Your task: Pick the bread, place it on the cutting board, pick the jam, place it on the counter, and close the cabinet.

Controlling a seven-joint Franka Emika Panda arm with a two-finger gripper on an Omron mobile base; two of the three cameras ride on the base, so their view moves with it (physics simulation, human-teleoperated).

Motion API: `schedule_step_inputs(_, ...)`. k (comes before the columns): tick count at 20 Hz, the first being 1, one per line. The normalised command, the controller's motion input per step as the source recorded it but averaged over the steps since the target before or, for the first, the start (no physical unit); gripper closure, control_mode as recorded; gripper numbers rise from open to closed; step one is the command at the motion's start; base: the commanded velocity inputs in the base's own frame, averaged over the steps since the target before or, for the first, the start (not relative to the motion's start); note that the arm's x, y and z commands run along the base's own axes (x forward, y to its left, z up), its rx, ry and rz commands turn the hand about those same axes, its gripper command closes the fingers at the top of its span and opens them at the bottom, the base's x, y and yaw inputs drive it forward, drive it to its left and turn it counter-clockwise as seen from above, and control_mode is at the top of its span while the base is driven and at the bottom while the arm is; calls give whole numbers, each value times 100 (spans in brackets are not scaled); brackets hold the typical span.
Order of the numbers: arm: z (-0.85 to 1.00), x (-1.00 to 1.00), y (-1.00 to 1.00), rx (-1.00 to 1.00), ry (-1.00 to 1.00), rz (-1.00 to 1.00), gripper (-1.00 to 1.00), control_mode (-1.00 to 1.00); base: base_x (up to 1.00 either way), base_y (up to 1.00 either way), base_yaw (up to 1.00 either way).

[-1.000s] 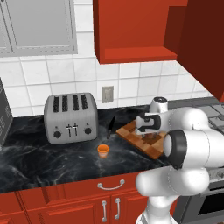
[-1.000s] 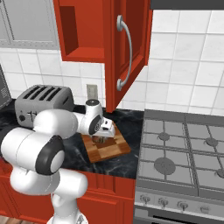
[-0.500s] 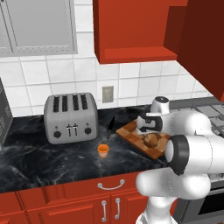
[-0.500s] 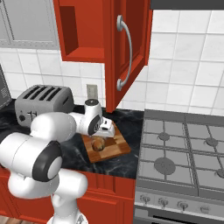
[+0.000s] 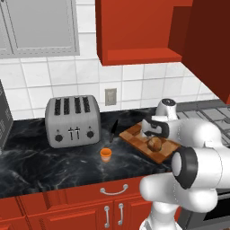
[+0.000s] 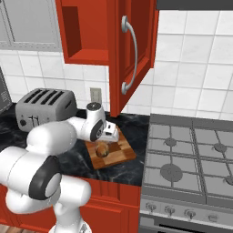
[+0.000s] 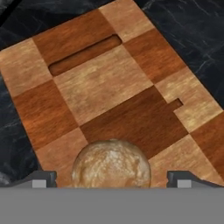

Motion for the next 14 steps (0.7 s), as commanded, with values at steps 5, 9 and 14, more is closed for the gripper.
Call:
schedule_step_inputs(5, 15, -5, 0, 0, -10, 0, -100, -100, 0, 0, 0)
schedule_step_inputs(9, 9, -5, 0, 0, -19, 0, -100, -100, 0, 0, 0)
schedule_step_inputs(14, 4, -4, 0, 0, -20, 0, -100, -100, 0, 0, 0)
